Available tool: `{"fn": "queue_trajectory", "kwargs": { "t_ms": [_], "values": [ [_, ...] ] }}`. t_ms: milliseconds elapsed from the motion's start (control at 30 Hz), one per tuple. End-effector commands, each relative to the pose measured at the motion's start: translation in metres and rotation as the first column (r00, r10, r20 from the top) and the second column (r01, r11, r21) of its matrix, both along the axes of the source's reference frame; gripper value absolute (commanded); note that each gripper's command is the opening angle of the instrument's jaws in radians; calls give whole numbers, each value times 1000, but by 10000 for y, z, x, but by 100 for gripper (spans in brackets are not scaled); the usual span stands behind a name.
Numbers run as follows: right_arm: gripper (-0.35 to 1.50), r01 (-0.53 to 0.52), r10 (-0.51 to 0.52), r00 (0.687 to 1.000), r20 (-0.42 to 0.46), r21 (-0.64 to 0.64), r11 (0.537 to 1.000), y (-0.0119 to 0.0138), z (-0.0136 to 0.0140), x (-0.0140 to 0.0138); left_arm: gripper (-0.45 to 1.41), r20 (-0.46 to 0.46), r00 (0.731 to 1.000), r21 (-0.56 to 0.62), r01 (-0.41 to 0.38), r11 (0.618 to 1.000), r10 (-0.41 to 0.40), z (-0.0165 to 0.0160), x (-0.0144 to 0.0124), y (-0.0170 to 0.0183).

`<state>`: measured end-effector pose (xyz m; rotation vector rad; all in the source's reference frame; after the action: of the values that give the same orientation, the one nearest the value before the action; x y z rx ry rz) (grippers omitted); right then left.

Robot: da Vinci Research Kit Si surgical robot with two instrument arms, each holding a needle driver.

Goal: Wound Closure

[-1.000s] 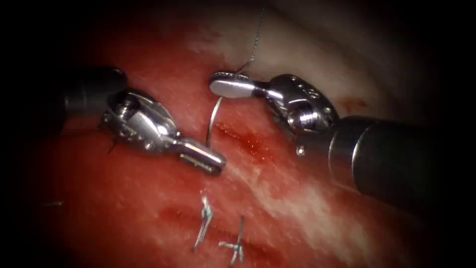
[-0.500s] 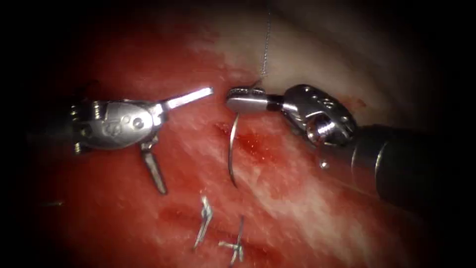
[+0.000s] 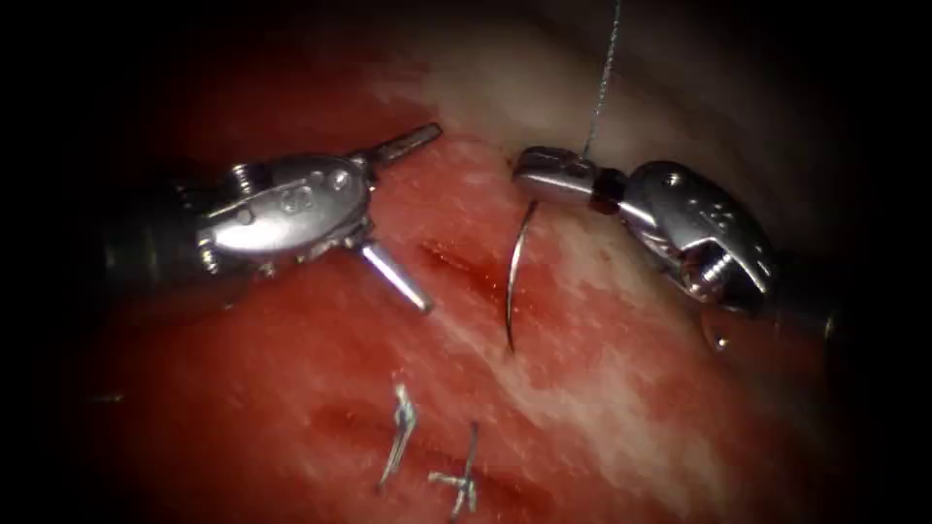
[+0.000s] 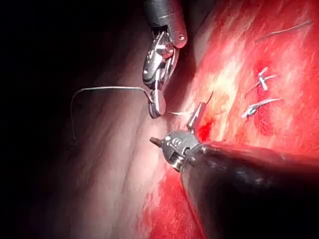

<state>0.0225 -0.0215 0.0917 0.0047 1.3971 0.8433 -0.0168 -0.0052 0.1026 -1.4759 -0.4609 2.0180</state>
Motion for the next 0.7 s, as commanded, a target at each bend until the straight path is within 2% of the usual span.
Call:
{"fn": "queue_trajectory", "kwargs": {
  "t_ms": [33, 100, 167, 200, 333, 367, 400, 700],
  "values": [
    [-35, 1, 0, 1000, 18, -76, 997, 0, 3, 6, 113, -22, 998, 89, 68, 994, -66, 12, -8, 6],
    [-35, 5, -1, 1000, 27, -121, 993, 0, -2, 7, 108, -42, 990, 195, 137, 971, -132, 21, -11, 10],
    [-35, 11, -4, 999, 39, -178, 984, -1, -6, 7, 99, -59, 984, 251, 180, 951, -170, 26, -11, 12],
    [-35, 15, -7, 999, 42, -201, 979, -1, -8, 7, 99, -68, 980, 275, 200, 940, -189, 30, -10, 13],
    [-35, 33, -8, 997, 79, -321, 947, -3, -15, 11, 79, -97, 968, 313, 250, 916, -230, 39, -7, 16],
    [-35, 40, -13, 996, 83, -336, 941, -4, -16, 12, 76, -91, 970, 316, 243, 917, -225, 39, -7, 15],
    [-35, 48, -16, 996, 93, -356, 933, -5, -17, 14, 64, -78, 973, 326, 231, 917, -217, 38, -9, 11],
    [-35, 40, -6, 997, 81, -419, 907, -6, -31, 26, 61, -47, 981, 335, 192, 922, -187, 35, -24, 1]
  ]
}}
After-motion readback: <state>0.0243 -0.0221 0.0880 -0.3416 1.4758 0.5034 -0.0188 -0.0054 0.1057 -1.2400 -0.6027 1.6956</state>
